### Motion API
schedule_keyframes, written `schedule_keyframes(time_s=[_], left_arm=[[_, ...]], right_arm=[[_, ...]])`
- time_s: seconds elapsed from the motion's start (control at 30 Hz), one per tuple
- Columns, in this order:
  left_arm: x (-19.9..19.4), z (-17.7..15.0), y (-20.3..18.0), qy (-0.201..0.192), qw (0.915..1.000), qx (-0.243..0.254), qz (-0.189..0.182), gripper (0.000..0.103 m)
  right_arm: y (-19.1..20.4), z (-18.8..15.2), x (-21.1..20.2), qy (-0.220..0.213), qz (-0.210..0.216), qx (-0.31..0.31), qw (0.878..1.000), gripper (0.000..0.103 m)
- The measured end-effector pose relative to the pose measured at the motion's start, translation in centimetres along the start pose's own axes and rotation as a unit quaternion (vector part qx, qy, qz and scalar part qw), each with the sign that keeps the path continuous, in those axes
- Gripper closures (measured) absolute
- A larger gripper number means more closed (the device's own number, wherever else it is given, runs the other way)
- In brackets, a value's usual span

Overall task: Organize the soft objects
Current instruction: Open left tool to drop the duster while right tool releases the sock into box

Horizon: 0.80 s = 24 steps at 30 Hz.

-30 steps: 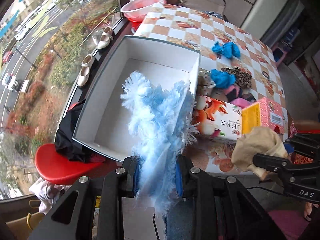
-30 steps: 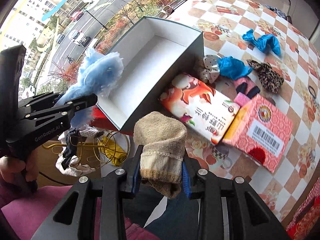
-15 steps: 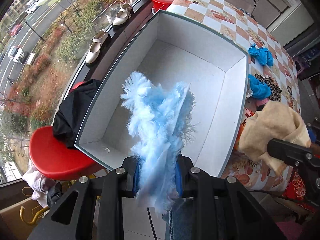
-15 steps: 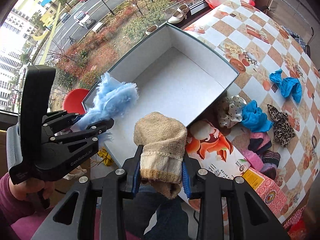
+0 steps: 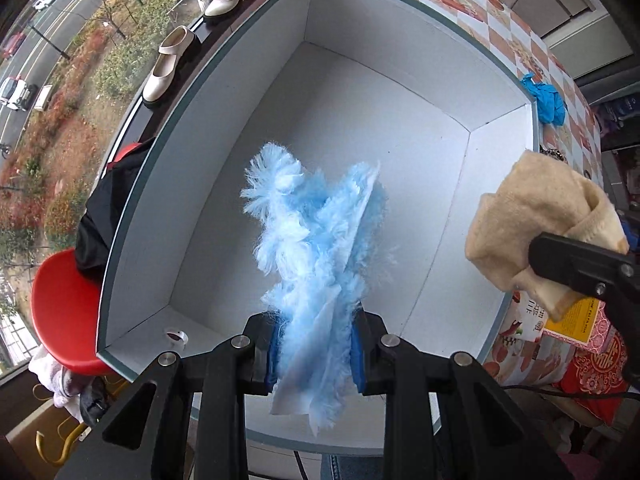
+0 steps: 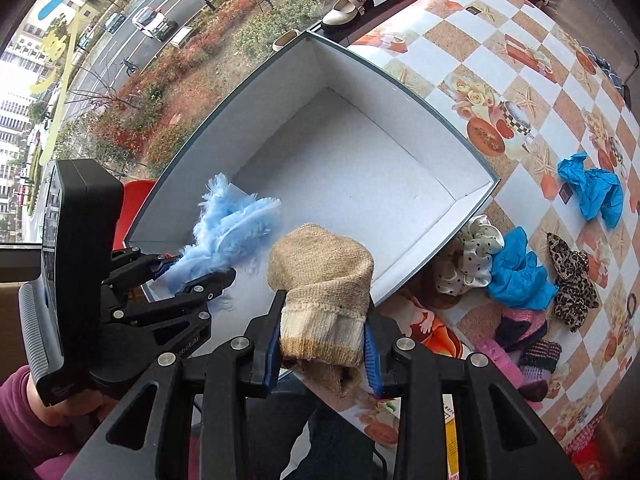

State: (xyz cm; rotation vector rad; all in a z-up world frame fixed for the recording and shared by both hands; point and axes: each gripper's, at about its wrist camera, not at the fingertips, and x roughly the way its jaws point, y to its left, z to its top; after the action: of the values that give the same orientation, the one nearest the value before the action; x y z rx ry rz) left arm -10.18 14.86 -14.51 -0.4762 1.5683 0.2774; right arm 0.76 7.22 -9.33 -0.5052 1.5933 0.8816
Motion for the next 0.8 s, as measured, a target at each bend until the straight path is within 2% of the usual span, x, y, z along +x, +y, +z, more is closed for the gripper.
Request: schedule_keyframes(time_s=[0.3,0.63,0.8], left_arm=[[1.5,1.1,-0.3,0.023,0.9994,0.003,-0.025,0.073],[2.7,2.1,0.3,0.041,0.999,0.006,-0.015,0.073],[2.9,2.3,-0.2,0.039,0.9992,0.013,0.002,0.073]], right_arm=[[-1.1,1.5,1.4,0.015,-0.012,0.01,1.0,0.068],[-0.8,2.7,2.6,0.029,-0.018,0.007,0.999,0.068],[-0.6,2.9,2.8,0.031,-0.017,0.009,0.999,0.068]])
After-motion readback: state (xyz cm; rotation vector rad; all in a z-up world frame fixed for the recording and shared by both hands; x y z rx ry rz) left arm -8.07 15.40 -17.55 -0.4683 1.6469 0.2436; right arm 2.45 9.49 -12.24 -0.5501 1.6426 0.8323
